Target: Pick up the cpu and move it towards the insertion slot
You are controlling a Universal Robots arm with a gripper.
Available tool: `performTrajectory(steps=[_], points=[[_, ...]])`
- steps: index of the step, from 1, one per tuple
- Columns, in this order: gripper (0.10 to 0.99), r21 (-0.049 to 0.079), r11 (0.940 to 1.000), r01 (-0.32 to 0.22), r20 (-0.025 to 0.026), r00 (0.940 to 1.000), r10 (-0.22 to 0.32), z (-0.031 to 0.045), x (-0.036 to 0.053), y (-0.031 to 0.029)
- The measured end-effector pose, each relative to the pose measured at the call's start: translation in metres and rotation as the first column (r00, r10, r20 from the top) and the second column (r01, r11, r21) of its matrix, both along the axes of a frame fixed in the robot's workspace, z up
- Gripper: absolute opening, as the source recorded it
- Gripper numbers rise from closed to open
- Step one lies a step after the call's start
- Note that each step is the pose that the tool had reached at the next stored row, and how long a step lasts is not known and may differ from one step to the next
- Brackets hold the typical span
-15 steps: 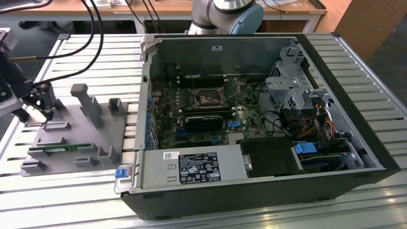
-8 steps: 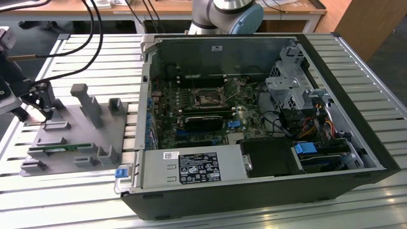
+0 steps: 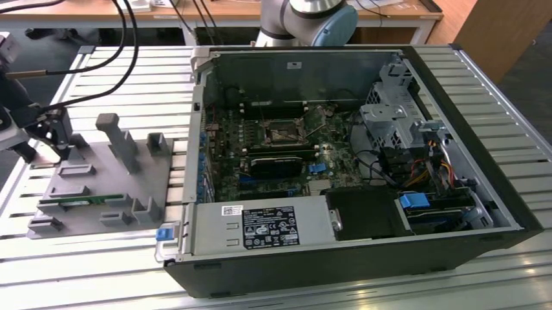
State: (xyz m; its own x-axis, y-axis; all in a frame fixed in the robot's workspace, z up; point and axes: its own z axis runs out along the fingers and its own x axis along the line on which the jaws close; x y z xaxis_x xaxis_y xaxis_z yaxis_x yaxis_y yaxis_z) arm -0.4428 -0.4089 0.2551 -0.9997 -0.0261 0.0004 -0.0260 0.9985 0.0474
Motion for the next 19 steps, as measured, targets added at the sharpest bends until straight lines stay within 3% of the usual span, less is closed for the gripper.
performTrajectory(steps=[19], points=[[0.541, 0.0, 1.0, 0.0, 0.0, 1.0, 0.0, 0.0137, 0.0, 0.0]])
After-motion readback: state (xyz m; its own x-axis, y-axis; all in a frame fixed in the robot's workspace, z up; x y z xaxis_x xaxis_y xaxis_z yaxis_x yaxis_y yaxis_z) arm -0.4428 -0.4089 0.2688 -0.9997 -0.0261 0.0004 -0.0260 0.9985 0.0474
